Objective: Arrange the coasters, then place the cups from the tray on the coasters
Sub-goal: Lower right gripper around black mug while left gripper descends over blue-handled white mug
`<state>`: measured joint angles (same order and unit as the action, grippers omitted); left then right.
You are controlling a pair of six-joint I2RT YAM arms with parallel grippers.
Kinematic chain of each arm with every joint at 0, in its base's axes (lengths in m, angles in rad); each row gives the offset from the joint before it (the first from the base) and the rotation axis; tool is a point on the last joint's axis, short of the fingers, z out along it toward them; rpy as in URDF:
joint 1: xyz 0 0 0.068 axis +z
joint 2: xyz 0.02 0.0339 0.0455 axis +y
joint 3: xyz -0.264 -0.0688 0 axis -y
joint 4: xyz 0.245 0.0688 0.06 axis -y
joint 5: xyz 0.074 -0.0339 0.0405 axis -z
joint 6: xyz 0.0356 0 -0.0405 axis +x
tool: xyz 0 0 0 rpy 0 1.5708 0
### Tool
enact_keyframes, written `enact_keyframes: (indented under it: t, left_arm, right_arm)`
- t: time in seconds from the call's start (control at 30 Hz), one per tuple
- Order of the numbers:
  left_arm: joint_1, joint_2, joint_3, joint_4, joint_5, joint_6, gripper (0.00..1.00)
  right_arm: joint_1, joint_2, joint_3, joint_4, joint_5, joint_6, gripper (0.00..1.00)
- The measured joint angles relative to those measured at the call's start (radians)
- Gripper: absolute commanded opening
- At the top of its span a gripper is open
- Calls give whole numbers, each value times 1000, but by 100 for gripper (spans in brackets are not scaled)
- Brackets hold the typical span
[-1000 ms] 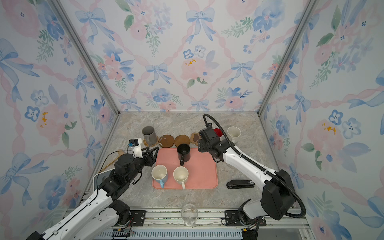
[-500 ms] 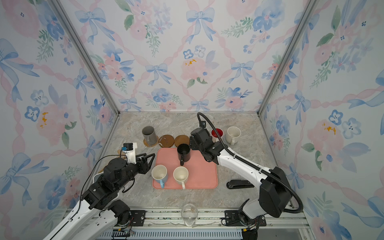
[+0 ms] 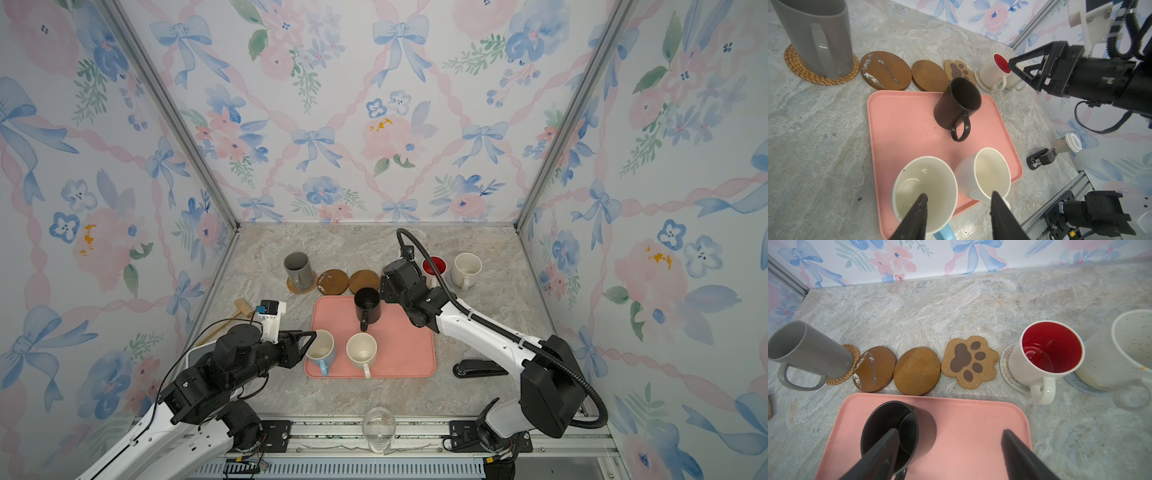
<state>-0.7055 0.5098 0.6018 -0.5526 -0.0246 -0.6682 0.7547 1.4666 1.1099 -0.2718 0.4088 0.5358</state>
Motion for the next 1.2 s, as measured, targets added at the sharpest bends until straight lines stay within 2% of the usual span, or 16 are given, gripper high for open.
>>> enact_keyframes:
  t: [0.33, 0.67, 1.2]
  left_arm:
    - [-132, 131, 21, -124, -31, -66, 43]
    - [-250, 231, 31, -166, -84, -163, 41]
    - [-284, 245, 31, -205, -158, -266, 42]
  right_arm:
    - [0, 11, 0, 7, 0, 0, 82]
    - [-8, 86, 1, 35, -47, 0, 82]
    - [-20, 197, 34, 93, -171, 1, 82]
